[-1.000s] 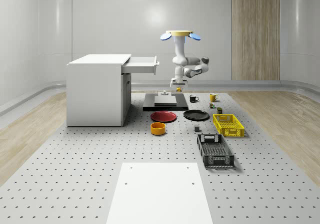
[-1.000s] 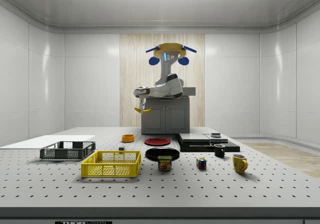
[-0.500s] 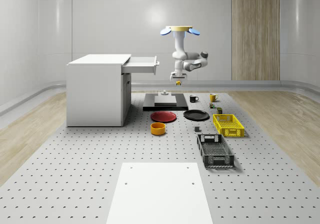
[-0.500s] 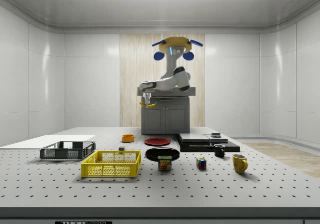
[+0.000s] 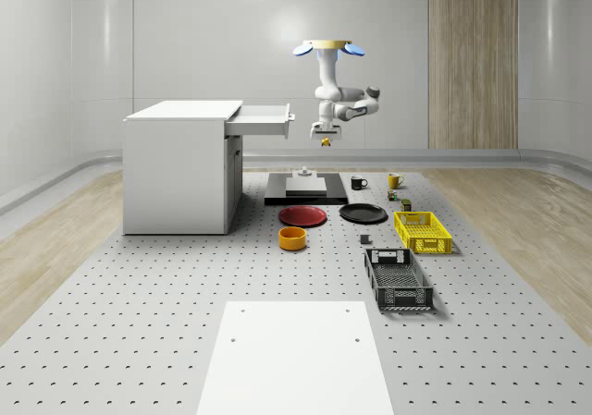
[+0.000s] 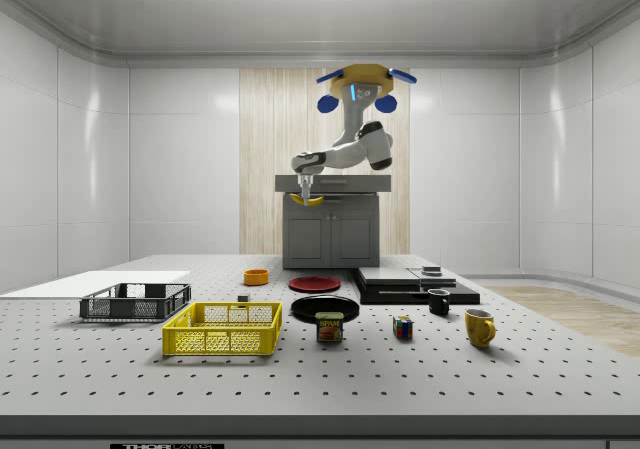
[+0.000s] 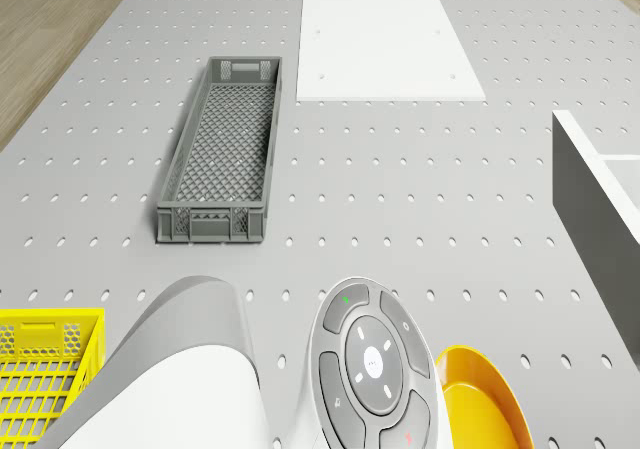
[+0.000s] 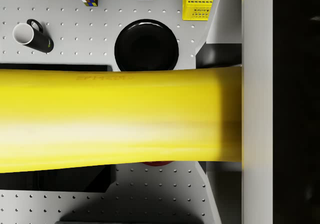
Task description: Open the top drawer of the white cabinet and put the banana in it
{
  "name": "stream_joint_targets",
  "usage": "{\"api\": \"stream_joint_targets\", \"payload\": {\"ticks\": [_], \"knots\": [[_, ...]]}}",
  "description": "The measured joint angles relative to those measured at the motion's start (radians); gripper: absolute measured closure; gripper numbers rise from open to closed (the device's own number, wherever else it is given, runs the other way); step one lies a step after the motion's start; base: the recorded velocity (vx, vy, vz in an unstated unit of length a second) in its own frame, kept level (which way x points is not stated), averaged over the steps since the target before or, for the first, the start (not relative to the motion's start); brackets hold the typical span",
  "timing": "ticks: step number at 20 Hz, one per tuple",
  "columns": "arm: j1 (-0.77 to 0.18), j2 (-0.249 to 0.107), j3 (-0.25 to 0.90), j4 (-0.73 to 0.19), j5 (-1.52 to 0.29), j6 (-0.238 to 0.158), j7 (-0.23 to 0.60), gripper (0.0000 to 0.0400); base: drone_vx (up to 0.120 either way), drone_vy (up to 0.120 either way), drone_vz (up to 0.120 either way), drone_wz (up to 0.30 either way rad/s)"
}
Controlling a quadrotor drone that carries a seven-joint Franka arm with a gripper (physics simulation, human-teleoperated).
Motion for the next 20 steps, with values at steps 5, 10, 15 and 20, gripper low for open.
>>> {"api": "stream_joint_targets", "payload": {"ticks": [5, 10, 15, 20], "knots": [[0.0, 0.0, 0.0, 0.0, 0.0, 0.0, 0.0, 0.0208, -0.12, -0.048, 0.12, 0.0], [0.0, 0.0, 0.0, 0.0, 0.0, 0.0, 0.0, 0.0208, -0.12, -0.024, 0.12, 0.0], [0.0, 0.0, 0.0, 0.0, 0.0, 0.0, 0.0, 0.0208, -0.12, -0.072, 0.12, 0.0], [0.0, 0.0, 0.0, 0.0, 0.0, 0.0, 0.0, 0.0208, -0.12, -0.112, 0.12, 0.0]]}}
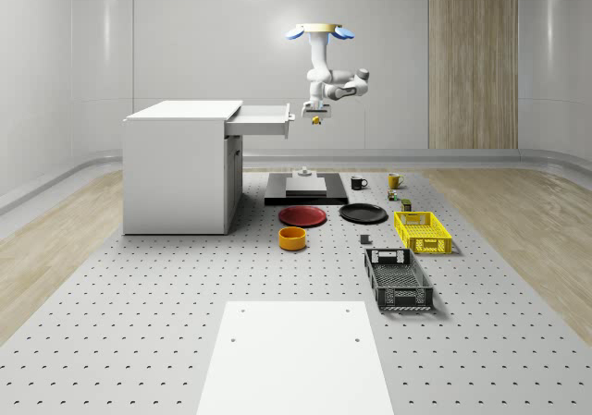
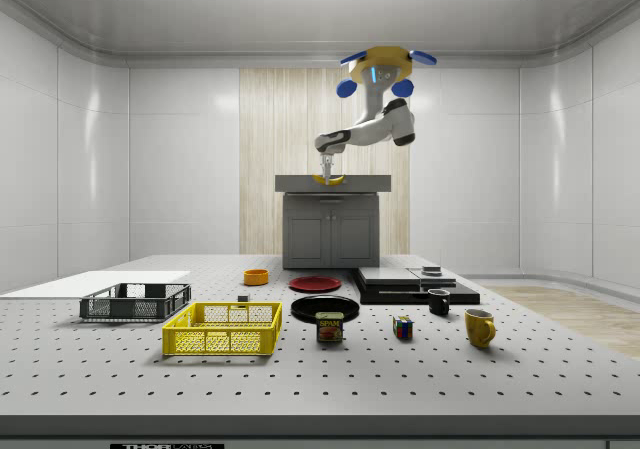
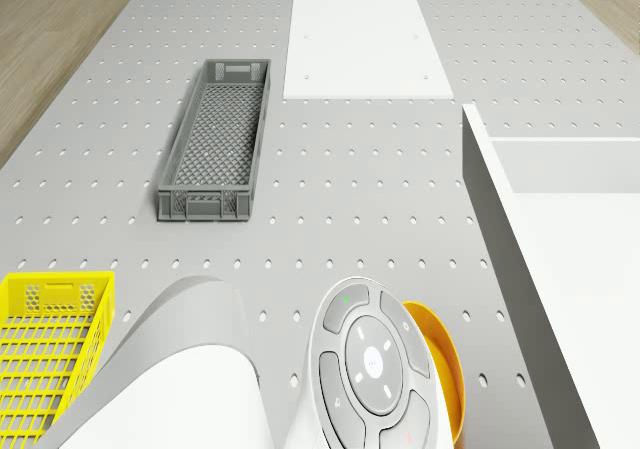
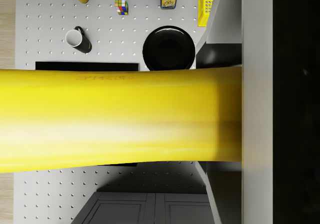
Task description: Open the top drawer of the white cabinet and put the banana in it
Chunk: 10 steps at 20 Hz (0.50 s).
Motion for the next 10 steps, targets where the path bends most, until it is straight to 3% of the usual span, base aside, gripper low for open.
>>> {"api": "stream_joint_targets", "payload": {"ticks": [2, 6, 10], "knots": [[0.0, 0.0, 0.0, 0.0, 0.0, 0.0, 0.0, 0.0208, -0.12, -0.12, 0.12, 0.0], [0.0, 0.0, 0.0, 0.0, 0.0, 0.0, 0.0, 0.0208, -0.12, -0.01, 0.12, 0.0], [0.0, 0.0, 0.0, 0.0, 0.0, 0.0, 0.0, 0.0208, -0.12, -0.12, 0.12, 0.0]]}}
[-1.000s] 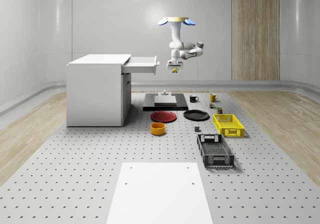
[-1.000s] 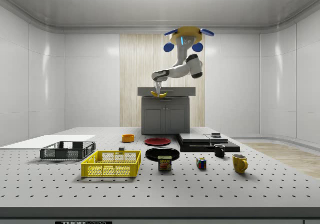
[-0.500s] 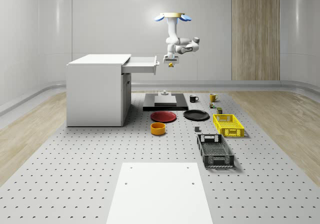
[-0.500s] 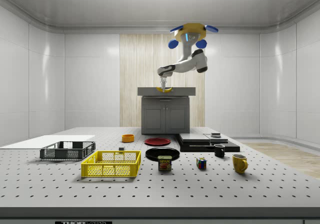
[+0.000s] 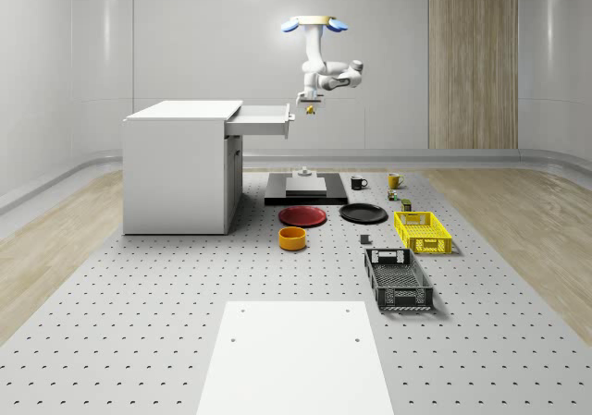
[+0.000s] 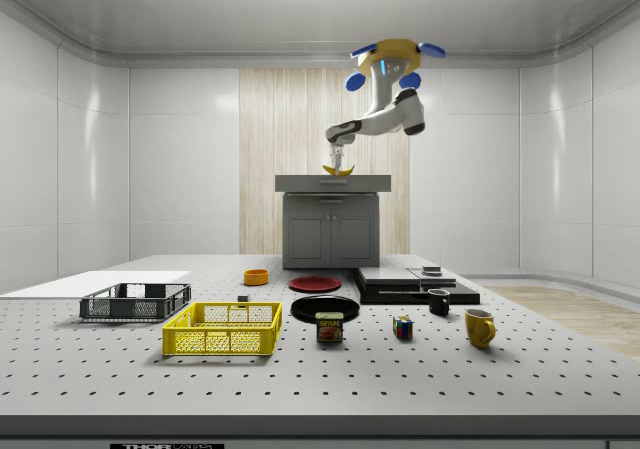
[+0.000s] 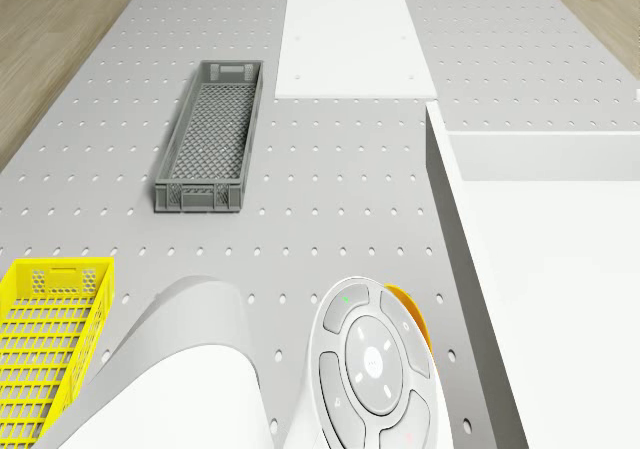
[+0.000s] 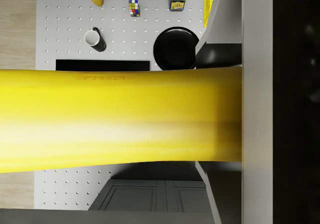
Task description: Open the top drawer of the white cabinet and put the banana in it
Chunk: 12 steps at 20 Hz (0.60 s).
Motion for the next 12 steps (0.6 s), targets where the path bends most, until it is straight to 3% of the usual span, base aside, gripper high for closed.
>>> {"api": "stream_joint_targets", "payload": {"ticks": [9, 12], "knots": [[0.0, 0.0, 0.0, 0.0, 0.0, 0.0, 0.0, 0.0208, -0.12, -0.12, 0.111, 0.0], [0.0, 0.0, 0.0, 0.0, 0.0, 0.0, 0.0, 0.0208, -0.013, -0.12, 0.027, 0.0]]}}
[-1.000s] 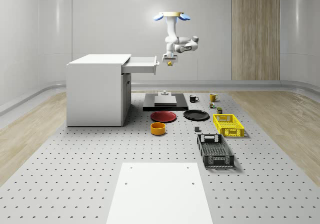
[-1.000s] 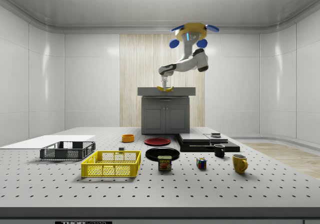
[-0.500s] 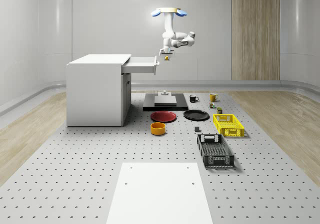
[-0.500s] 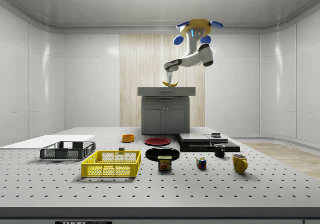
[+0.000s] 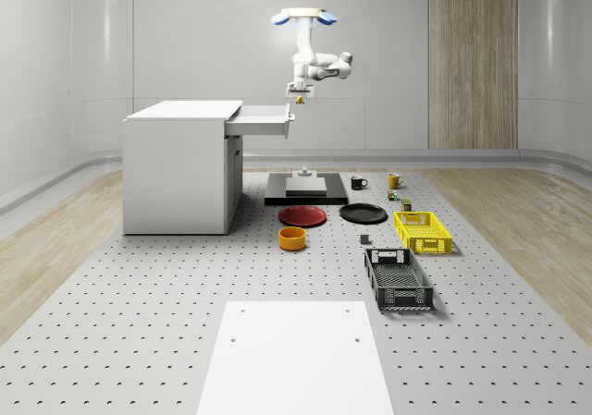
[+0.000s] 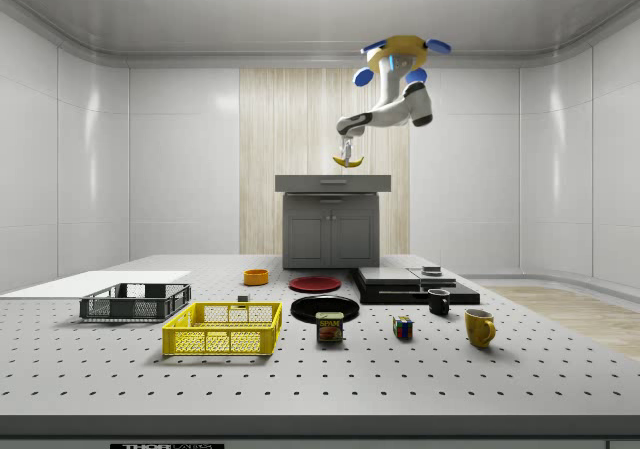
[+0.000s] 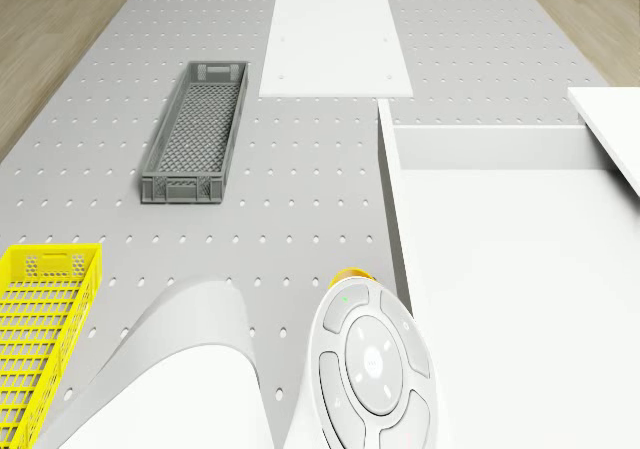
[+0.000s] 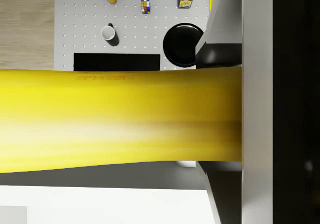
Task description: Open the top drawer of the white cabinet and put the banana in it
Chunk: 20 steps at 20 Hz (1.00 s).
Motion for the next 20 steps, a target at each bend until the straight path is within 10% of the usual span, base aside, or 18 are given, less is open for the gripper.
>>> {"api": "stream_joint_targets", "payload": {"ticks": [20], "knots": [[0.0, 0.0, 0.0, 0.0, 0.0, 0.0, 0.0, 0.0208, 0.0, -0.12, 0.0, 0.0]]}}
